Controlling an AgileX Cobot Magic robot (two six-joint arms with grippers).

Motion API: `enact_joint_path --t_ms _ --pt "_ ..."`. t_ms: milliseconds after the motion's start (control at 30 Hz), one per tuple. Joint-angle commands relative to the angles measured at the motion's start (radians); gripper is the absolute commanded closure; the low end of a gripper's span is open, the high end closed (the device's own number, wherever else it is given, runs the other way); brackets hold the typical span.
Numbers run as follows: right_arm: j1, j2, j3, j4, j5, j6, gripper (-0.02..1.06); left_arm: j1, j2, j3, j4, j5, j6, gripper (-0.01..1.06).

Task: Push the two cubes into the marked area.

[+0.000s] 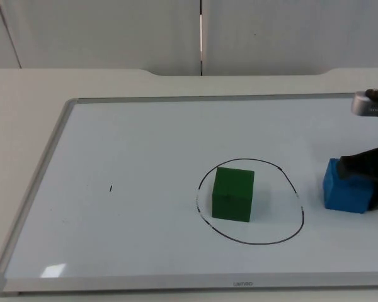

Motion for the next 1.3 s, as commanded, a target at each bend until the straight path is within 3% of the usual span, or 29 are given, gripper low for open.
enact_joint_path --t_ms 0,1000,1267 --pt "0.013 -0.001 -0.002 0.011 0.003 0.002 1.04 0.003 -0.004 0.004 0.001 -0.002 -0.004 1.05" --pt "0.055 -0.001 -0.002 0.022 -0.210 0.002 1.04 0.003 -0.004 0.004 0.001 -0.002 -0.004 1.05" --pt "0.059 -0.001 -0.002 0.029 -0.191 0.002 1.04 0.003 -0.004 0.004 0.001 -0.002 -0.004 1.05"
